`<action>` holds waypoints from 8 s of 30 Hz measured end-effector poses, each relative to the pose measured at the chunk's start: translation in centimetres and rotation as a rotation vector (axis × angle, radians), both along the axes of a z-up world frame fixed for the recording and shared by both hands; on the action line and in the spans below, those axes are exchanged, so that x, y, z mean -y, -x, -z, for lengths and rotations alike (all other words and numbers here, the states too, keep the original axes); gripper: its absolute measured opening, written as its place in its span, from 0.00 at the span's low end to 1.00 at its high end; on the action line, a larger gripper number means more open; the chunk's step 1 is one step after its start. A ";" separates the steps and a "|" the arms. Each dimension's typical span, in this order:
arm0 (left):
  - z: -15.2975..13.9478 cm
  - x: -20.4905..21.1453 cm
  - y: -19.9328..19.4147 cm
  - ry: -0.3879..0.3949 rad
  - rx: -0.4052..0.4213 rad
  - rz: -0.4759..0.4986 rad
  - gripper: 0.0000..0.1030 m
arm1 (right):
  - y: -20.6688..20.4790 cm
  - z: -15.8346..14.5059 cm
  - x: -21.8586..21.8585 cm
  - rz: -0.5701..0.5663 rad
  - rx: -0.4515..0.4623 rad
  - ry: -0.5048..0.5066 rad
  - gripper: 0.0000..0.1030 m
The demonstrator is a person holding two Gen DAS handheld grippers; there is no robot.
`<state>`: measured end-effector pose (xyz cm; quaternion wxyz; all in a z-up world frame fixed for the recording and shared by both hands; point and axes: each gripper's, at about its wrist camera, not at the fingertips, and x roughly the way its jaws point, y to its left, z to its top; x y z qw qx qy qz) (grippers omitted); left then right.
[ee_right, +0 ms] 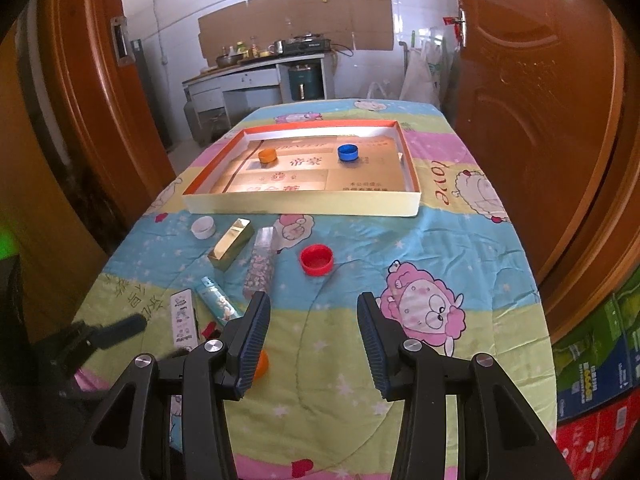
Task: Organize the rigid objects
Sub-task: 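Withdraw both tools from the tray back toward the remaining objects, then grasp the white Hello Kitty box with the left tool while the right tool grasps the orange black-topped cap, then carry the white box and orange cap with both tools into the tray, then open both tools to set the box and cap inside the tray, then lift both open tools away from the tray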
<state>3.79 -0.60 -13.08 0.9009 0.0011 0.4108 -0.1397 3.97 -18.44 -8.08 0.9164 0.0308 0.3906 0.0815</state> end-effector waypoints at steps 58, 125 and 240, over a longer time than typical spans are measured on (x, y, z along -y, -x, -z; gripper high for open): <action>1.5 -3.3 -3.4 -0.064 0.035 -0.078 0.26 | 1.2 6.1 -6.2 -0.281 -0.003 0.152 0.28; -6.0 0.4 -16.7 0.017 0.098 -0.027 0.26 | -11.8 -0.4 2.0 -0.030 0.044 -0.041 0.28; -8.8 0.9 -18.5 0.006 0.083 0.015 0.43 | -13.4 -2.3 3.0 0.006 0.018 0.017 0.43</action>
